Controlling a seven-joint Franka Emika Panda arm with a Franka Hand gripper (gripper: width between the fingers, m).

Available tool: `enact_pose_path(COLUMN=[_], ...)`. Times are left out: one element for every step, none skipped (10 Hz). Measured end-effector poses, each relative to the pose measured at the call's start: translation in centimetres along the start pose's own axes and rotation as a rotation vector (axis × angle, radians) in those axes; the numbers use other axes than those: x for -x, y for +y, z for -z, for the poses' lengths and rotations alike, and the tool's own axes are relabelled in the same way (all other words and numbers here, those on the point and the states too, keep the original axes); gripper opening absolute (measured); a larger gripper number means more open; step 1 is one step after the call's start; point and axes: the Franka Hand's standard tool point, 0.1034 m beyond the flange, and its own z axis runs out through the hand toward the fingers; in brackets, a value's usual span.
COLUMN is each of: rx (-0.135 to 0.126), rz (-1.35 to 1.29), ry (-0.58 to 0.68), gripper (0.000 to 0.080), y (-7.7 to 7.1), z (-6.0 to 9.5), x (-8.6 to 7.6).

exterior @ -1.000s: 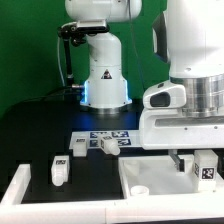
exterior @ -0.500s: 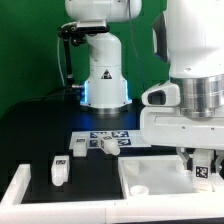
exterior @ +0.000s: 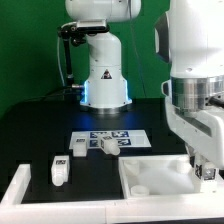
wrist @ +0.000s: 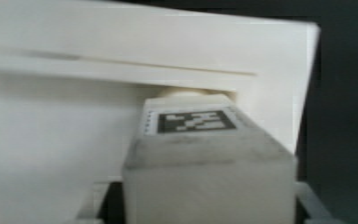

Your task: Assemble one leg

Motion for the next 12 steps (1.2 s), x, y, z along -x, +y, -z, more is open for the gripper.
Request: enact_pose_path(rx=[0.0,0.0,-0.001,-0.001,-0.008,-0.043,-0.041,-0.031,-0.031,-0.03,-0.029,-0.021], rz=[-0.113,-0.133,-0.115,-0.022,0.168,0.366,0.517,0.612,0.659,0.728,0.791,0.913], ry=[0.004,0.005,0.006,0.007,0.008,0.019,0.022,0.023,0.025,0.028,0.029,0.04], gripper=[0.0284,0.0285,0.044,0.044,0.0568,0.0632,0.0644,0.0644,0.0644,0.0649,0.0649,0.0649], y=[0.05,0.07,0.06,0.04,-0.13,-0.62,-0.31,-0.12,-0.2,-0.22,-0.22,-0.2], z=[0.03,0.02,0.01,0.01,0.05,0.0,-0.38,-0.45,-0.4,-0.39,-0.39,-0.27], x=[0.02,0.03,0.04,-0.05,-0.37,-0.78,-0.65,-0.06,-0.28,-0.43,-0.44,-0.16])
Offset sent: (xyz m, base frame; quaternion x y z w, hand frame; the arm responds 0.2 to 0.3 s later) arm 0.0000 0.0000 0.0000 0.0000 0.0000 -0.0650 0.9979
